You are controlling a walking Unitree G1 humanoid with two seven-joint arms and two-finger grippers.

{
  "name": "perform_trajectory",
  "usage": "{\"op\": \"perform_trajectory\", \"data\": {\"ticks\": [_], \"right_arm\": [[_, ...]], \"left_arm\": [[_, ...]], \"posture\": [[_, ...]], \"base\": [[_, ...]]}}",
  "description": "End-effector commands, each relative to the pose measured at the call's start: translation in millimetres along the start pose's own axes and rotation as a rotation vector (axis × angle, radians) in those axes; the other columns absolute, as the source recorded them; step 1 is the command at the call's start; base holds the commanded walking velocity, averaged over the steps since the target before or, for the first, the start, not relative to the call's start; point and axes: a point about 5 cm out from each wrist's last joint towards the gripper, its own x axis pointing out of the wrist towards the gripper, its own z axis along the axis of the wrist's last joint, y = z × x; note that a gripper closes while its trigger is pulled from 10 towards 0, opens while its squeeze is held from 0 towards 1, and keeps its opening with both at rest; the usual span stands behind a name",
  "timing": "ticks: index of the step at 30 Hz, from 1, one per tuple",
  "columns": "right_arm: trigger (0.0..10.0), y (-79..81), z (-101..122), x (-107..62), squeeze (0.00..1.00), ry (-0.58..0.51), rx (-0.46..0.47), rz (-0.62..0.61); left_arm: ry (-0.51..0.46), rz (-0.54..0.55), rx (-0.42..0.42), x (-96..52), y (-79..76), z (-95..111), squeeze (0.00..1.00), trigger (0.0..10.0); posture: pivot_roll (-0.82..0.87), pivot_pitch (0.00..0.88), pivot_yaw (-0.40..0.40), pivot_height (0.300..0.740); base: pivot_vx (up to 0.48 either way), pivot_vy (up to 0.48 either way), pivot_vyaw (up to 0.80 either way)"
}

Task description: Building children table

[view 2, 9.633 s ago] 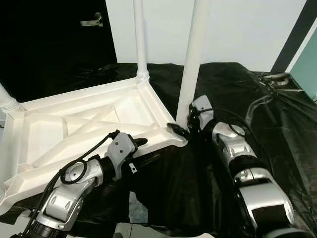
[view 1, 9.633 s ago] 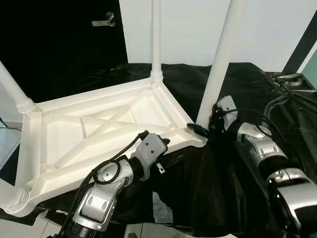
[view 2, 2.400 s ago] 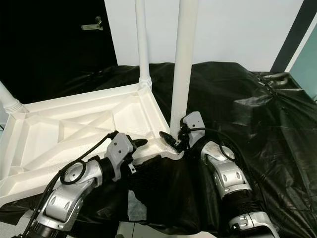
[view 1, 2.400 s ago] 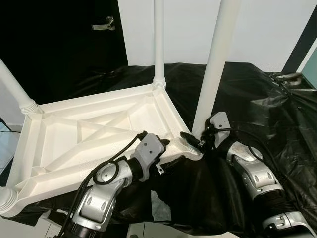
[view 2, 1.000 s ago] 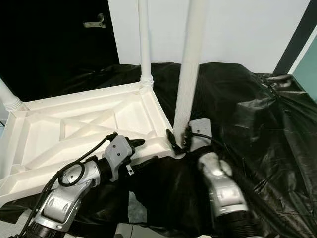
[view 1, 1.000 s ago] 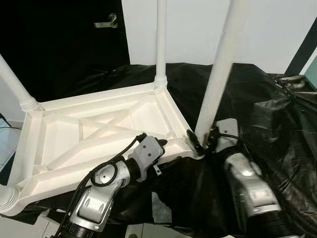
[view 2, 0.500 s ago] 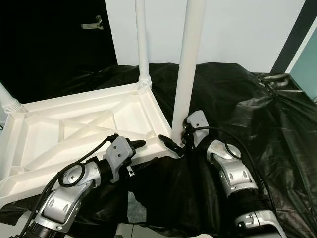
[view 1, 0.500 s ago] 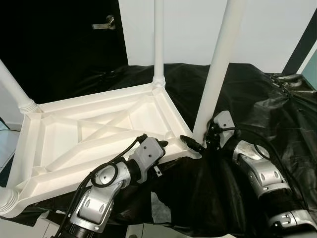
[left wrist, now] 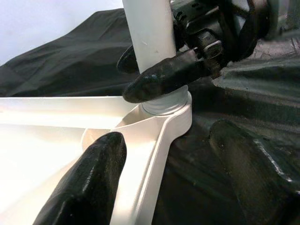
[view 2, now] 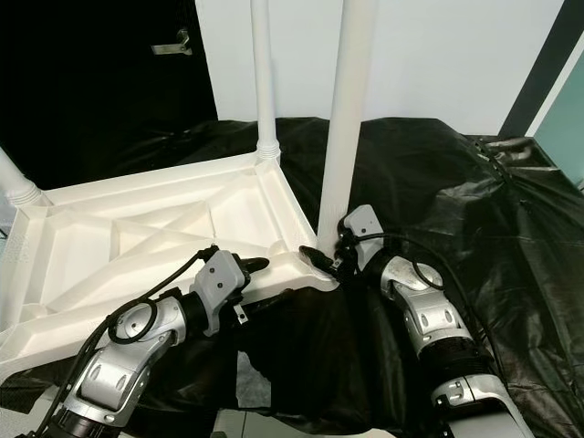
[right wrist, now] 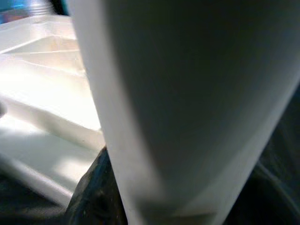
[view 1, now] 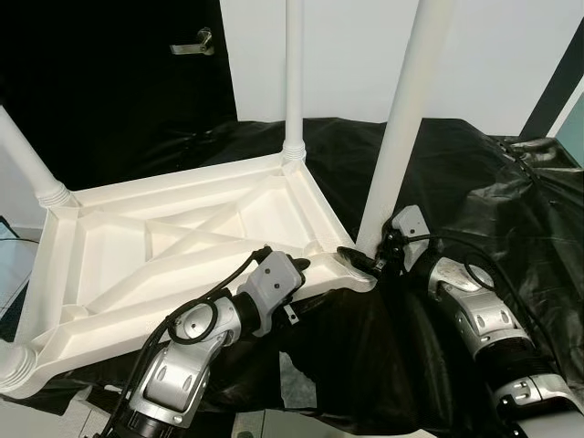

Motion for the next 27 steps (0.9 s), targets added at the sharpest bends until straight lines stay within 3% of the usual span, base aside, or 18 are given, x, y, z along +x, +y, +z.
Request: {"op": "perform_trajectory", "data": {"ticks": [1, 3, 5, 7, 10, 16, 27], "right_arm": [[10.0, -7.7, -12.9, -7.6, 0.0, 0.082, -0.002, -0.108], [10.0, 2.5, -13.1, -4.1, 0.0, 0.079, 0.061, -0.296], [10.0, 3.5, -13.2, -3.7, 0.0, 0.08, 0.07, -0.325], [10.0, 10.5, -10.3, -1.7, 0.0, 0.076, 0.069, -0.472], [10.0, 15.6, -8.2, -1.5, 0.0, 0.069, 0.07, -0.542], [10.0, 40.7, -0.2, 3.1, 0.0, 0.055, 0.12, -0.613], [10.0, 29.0, 0.2, -8.9, 0.0, 0.075, 0.109, -0.657]], "left_arm": [[0.004, 0.031, -0.005, 0.6, 0.6, 0.5, 0.0, 10.0], [0.005, 0.028, -0.006, 0.8, 1.9, 1.1, 0.0, 10.0], [0.004, 0.027, -0.005, 1.0, 2.1, 1.3, 0.0, 10.0], [0.001, 0.028, 0.006, 1.0, 3.9, 3.3, 0.0, 10.0], [0.001, 0.029, 0.01, 0.2, 4.3, 3.3, 0.0, 10.0], [-0.001, 0.036, 0.004, 0.2, 1.6, 3.8, 0.0, 10.0], [-0.004, 0.048, 0.001, 1.6, -0.2, 4.7, 0.0, 10.0]], "posture": [[0.06, 0.0, 0.004, 0.74], [0.07, 0.0, 0.014, 0.74], [0.07, 0.0, 0.014, 0.74], [0.08, 0.0, 0.025, 0.74], [0.09, 0.0, 0.024, 0.74], [0.09, 0.0, 0.008, 0.74], [0.08, 0.0, -0.033, 0.74]], "base": [[0.0, 0.0, 0.0], [0.0, 0.0, 0.0], [0.0, 0.0, 0.0], [0.0, 0.0, 0.0], [0.0, 0.0, 0.0], [0.0, 0.0, 0.0], [0.0, 0.0, 0.0]]}}
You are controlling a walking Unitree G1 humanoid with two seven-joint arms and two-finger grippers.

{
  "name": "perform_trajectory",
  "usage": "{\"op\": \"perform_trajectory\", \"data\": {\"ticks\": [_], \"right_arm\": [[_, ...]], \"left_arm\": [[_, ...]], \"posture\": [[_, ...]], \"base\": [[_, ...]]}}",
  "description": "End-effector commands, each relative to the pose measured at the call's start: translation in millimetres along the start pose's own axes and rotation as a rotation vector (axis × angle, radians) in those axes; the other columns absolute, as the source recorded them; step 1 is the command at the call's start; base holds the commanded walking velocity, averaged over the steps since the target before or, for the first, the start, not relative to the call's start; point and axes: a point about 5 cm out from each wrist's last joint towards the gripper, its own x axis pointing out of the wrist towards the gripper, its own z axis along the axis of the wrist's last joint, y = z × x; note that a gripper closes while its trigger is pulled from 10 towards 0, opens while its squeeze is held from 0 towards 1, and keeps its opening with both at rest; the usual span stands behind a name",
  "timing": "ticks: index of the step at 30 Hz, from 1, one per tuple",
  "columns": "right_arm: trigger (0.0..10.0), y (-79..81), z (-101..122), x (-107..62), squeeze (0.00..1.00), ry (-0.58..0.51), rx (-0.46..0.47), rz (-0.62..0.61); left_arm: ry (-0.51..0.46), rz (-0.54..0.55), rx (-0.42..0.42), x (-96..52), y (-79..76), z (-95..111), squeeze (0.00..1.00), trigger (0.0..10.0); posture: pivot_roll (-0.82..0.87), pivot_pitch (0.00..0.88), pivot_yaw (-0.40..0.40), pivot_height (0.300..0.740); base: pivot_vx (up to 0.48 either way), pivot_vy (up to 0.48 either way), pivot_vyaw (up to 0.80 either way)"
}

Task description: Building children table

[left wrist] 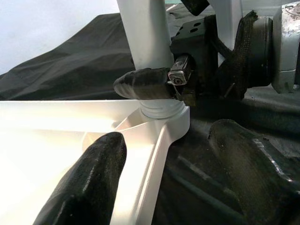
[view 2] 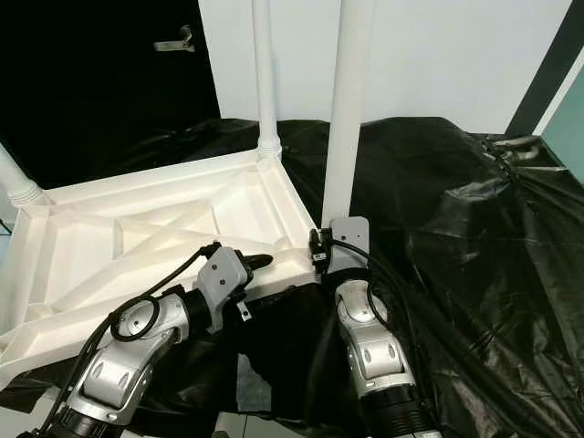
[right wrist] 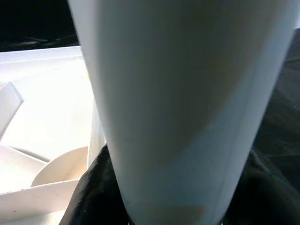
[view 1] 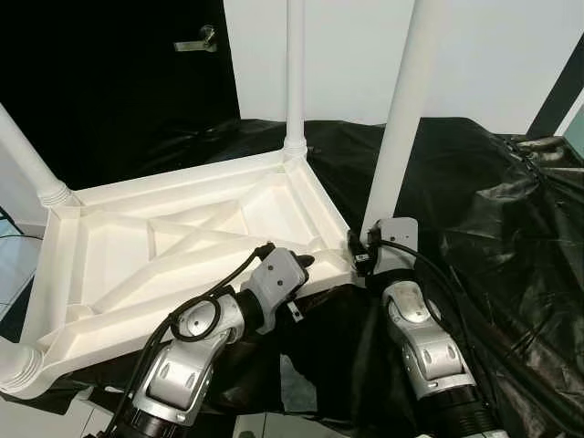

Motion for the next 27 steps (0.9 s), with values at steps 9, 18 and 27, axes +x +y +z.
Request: {"op": "perform_trajectory", "data": {"ticks": [9, 18, 27], "right_arm": [[10.0, -17.9, 0.6, -11.3, 1.0, -0.025, -0.009, 0.105], [10.0, -38.6, 0.0, -11.4, 0.0, -0.046, -0.063, 0.373], [10.0, -42.6, 2.7, 10.0, 0.0, -0.036, -0.122, 0.585]], "left_arm": [[0.014, 0.043, -0.007, -0.3, -1.9, -1.9, 0.0, 10.0], [0.018, 0.03, 0.004, -1.5, 1.3, -0.7, 0.0, 10.0], [0.015, 0.033, 0.009, 0.3, 5.2, 0.6, 0.0, 10.0]], "posture": [[0.06, 0.0, -0.022, 0.74], [0.06, 0.0, 0.007, 0.74], [0.06, 0.0, 0.016, 0.74]], "base": [[0.0, 0.0, 0.0], [0.0, 0.0, 0.0], [0.0, 0.0, 0.0]]}}
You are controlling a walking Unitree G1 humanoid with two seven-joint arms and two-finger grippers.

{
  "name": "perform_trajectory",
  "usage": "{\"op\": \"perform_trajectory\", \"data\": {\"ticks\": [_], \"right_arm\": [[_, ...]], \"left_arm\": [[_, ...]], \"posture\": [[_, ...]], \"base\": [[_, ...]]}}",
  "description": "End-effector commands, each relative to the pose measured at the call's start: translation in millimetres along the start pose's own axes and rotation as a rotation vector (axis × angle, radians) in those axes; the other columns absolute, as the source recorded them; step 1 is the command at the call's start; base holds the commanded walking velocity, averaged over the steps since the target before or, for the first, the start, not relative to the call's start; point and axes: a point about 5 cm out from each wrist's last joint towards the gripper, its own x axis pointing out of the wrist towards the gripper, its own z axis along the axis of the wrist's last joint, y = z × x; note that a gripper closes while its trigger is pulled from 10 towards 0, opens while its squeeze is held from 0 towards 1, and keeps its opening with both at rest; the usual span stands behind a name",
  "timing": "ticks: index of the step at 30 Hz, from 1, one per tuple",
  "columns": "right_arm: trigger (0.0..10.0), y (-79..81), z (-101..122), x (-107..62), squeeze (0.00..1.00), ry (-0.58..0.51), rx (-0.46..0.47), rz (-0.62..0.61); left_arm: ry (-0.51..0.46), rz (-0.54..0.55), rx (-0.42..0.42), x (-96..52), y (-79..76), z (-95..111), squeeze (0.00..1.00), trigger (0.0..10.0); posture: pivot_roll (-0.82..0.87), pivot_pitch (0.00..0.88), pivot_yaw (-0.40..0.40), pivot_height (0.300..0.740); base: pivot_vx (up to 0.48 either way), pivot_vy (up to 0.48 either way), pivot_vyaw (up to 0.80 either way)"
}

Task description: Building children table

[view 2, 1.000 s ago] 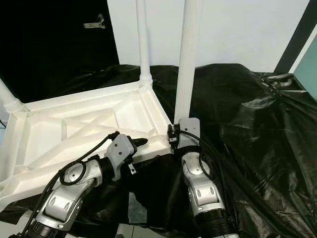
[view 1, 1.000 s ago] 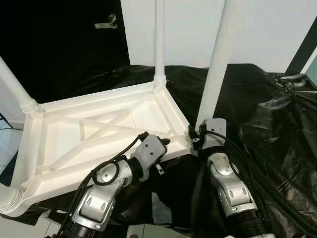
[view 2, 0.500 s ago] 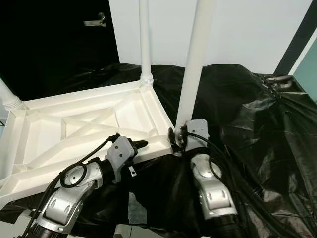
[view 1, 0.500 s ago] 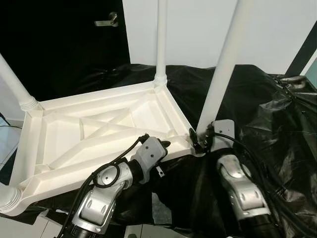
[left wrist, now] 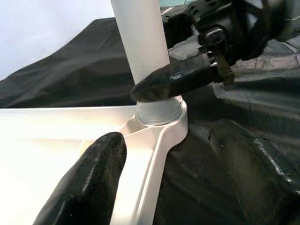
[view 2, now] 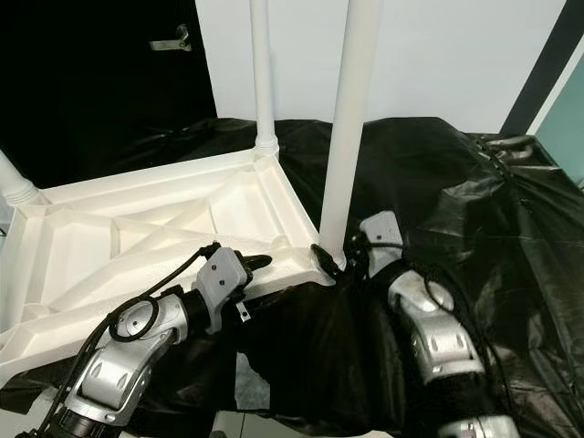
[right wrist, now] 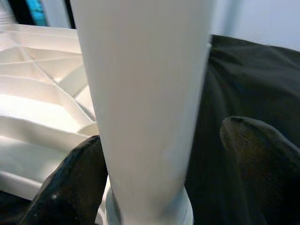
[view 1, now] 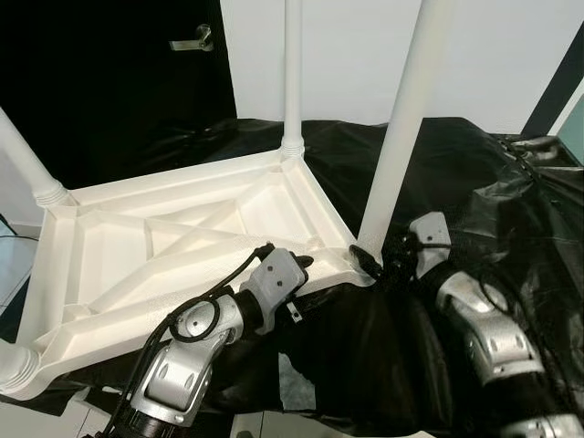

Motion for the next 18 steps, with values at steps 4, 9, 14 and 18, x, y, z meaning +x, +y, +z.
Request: {"op": "perform_trajectory", "data": {"ticks": [4, 9, 14, 18], "right_arm": [[10.0, 2.7, -4.8, 9.8, 0.0, 0.021, -0.015, 0.092], [0.0, 0.9, -7.5, 14.7, 0.0, 0.039, -0.031, 0.134], [0.0, -2.9, -11.4, 13.1, 0.0, 0.038, -0.019, 0.132], [0.0, -4.0, -12.2, 12.9, 0.0, 0.04, -0.021, 0.118]], "left_arm": [[0.016, 0.031, -0.003, 0.7, 3.2, -2.7, 0.0, 10.0], [0.013, 0.033, 0.0, 1.5, 3.2, -2.2, 0.0, 10.0], [0.012, 0.035, -0.003, 1.9, 3.1, -2.0, 0.0, 10.0], [0.011, 0.033, -0.003, 2.2, 3.0, -1.8, 0.0, 10.0]], "posture": [[0.06, 0.0, 0.016, 0.74], [0.07, 0.0, 0.007, 0.74], [0.07, 0.0, 0.017, 0.74], [0.07, 0.0, 0.019, 0.74]], "base": [[0.0, 0.0, 0.0], [0.0, 0.0, 0.0], [0.0, 0.0, 0.0], [0.0, 0.0, 0.0]]}}
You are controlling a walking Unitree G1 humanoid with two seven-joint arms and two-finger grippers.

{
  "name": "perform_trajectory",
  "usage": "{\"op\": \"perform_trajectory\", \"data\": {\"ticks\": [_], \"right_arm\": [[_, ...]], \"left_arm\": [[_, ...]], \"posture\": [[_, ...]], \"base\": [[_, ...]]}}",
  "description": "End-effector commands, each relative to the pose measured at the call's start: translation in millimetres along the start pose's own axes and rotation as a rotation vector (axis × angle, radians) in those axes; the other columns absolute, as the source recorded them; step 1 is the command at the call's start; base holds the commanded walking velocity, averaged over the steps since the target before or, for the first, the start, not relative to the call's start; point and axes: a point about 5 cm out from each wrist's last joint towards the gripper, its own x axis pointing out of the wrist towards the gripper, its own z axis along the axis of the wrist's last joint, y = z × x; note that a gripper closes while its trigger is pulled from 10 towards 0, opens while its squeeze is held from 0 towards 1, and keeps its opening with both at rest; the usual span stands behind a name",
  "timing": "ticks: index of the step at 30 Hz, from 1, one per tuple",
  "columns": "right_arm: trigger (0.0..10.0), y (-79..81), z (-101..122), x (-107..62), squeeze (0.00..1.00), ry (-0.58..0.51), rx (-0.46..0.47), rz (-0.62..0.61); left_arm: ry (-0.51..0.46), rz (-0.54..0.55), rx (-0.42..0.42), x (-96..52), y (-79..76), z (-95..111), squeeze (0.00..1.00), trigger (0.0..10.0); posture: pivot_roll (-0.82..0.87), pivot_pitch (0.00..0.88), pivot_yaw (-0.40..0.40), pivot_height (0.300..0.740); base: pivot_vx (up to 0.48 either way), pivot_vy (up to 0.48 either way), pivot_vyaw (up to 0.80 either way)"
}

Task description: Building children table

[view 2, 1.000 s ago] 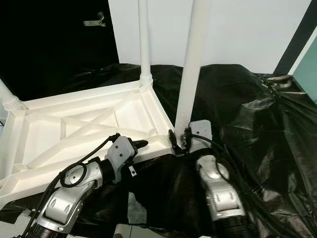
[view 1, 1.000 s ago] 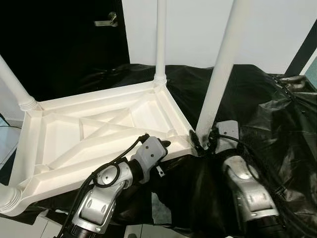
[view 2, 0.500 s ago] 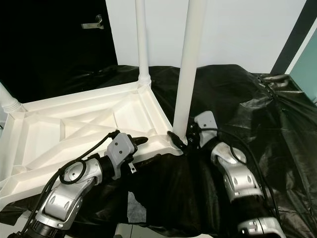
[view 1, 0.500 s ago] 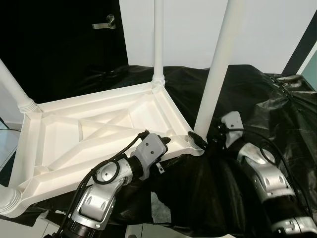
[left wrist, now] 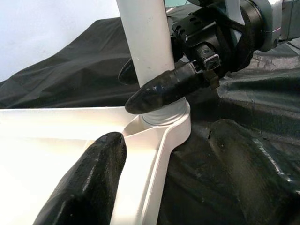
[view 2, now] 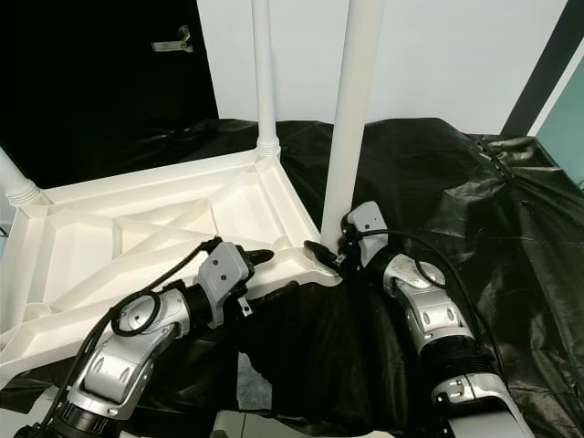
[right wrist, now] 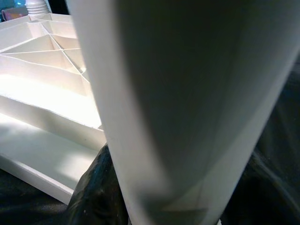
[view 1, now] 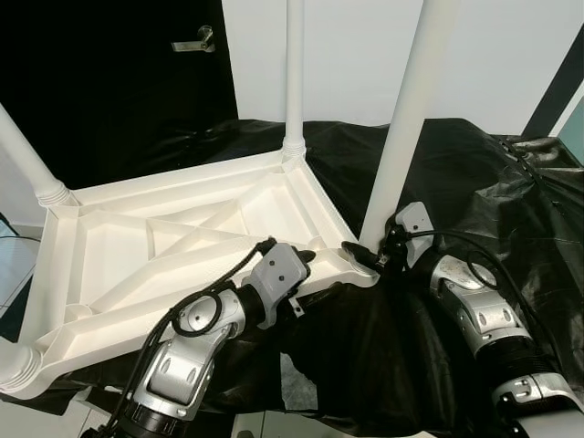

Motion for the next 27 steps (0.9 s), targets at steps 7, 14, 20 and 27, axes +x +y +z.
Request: {"op": "perform_trajectory", "data": {"ticks": [7, 14, 20, 27], "right_arm": [[10.0, 1.7, -5.5, -2.4, 0.0, -0.004, 0.02, -0.08], [10.0, 10.8, -7.2, -2.0, 0.0, -0.009, 0.044, -0.256], [10.0, 16.3, -11.6, -7.2, 0.0, 0.009, 0.104, -0.488], [10.0, 32.9, -10.6, -5.4, 0.0, 0.019, 0.192, -0.757]], "left_arm": [[0.012, 0.028, -0.001, 0.9, 2.0, -1.7, 0.0, 10.0], [0.014, 0.03, -0.004, -0.1, -0.2, -2.4, 0.0, 10.0], [0.017, 0.028, -0.01, -2.2, -3.3, -2.6, 0.0, 10.0], [0.022, 0.02, -0.02, -2.4, -6.7, -4.4, 0.0, 10.0]], "posture": [[0.08, 0.0, 0.015, 0.74], [0.07, 0.0, 0.009, 0.74], [0.07, 0.0, 0.003, 0.74], [0.07, 0.0, -0.002, 0.74]], "base": [[0.0, 0.0, 0.0], [0.0, 0.0, 0.0], [0.0, 0.0, 0.0], [0.0, 0.0, 0.0]]}}
